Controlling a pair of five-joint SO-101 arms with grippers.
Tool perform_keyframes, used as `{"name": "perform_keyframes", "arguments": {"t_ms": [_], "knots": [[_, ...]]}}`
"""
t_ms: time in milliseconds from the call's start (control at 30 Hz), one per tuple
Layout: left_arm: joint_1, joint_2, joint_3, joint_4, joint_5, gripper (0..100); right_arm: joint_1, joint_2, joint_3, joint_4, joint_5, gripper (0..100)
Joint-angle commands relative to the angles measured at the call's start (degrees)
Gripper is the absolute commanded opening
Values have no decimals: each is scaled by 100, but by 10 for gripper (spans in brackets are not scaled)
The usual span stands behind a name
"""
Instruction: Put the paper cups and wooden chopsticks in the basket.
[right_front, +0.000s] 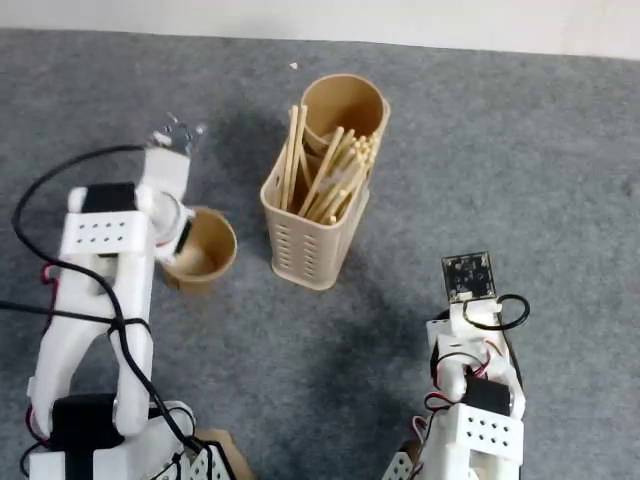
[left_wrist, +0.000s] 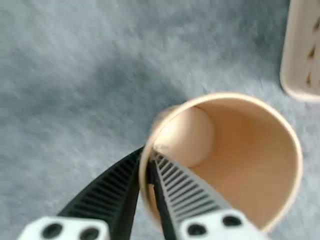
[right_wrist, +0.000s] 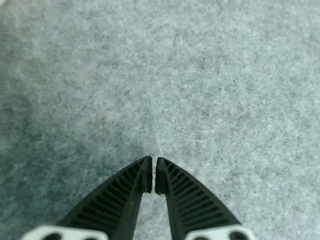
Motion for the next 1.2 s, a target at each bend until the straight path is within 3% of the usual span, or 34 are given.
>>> {"name": "perform_keyframes", "arguments": {"t_ms": [0, 233, 500, 800, 1167], "knots": [[92, -215, -1279, 167, 193, 5, -4, -75, 338, -110, 44, 35], [796, -154, -4541, 615, 905, 5, -13, -75, 338, -110, 44, 35], [2097, 857, -6360, 387, 2242, 5, -13, -75, 338, -110, 44, 35], [2695, 2404, -6949, 431, 2505, 5, -13, -75, 338, -110, 44, 35], [3011, 2510, -7459, 1521, 2989, 7, -13, -75, 338, -251, 44, 35]]}}
